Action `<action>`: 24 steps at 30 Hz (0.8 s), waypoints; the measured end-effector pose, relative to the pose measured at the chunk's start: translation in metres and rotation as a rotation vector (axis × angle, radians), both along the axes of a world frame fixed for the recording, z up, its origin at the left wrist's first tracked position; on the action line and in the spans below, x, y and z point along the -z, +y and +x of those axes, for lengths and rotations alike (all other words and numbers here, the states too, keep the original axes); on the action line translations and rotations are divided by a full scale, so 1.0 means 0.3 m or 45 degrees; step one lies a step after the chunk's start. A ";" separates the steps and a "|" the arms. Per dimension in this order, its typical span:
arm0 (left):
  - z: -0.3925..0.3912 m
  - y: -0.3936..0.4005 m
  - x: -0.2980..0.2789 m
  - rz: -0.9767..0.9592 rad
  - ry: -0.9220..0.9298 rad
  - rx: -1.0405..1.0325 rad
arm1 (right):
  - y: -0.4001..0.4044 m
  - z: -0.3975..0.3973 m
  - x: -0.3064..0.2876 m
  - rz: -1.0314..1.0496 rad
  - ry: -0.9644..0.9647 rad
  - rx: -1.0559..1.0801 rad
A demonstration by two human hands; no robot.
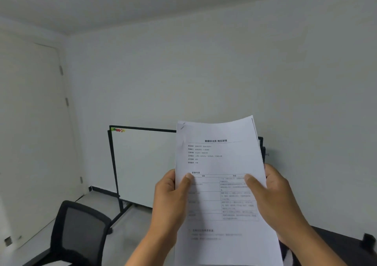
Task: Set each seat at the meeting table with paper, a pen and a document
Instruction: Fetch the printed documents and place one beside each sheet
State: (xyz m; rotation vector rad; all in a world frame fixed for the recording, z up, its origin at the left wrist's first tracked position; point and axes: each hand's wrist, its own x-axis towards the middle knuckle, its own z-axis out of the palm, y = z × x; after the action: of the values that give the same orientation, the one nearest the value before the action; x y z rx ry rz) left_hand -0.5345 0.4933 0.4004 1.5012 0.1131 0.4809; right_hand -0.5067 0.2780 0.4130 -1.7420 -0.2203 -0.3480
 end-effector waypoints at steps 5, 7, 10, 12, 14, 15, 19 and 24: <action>0.320 0.094 -0.008 0.057 0.009 -0.085 | 0.089 0.342 -0.012 -0.008 0.026 -0.058; 0.431 0.131 0.000 0.075 0.018 -0.122 | 0.123 0.469 -0.001 0.001 0.037 -0.089; 0.584 0.182 0.019 0.094 0.033 -0.188 | 0.178 0.649 0.017 -0.018 0.055 -0.146; 0.687 0.209 0.040 0.101 0.050 -0.258 | 0.214 0.782 0.040 -0.040 0.068 -0.192; 0.777 0.244 0.050 0.089 0.065 -0.303 | 0.256 0.903 0.053 -0.041 0.073 -0.216; 0.828 0.261 0.053 0.092 0.073 -0.337 | 0.282 0.974 0.057 -0.036 0.071 -0.247; 1.023 0.327 0.066 0.080 0.094 -0.495 | 0.387 1.248 0.073 -0.044 0.093 -0.402; 1.185 0.438 0.065 0.057 0.104 -0.642 | 0.555 1.511 0.075 -0.084 0.110 -0.579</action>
State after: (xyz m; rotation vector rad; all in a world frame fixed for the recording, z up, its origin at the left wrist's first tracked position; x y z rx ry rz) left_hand -0.1790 0.6248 0.3810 1.5345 0.5568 0.8273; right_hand -0.0533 0.4444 0.3906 -1.7090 -0.5572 0.0664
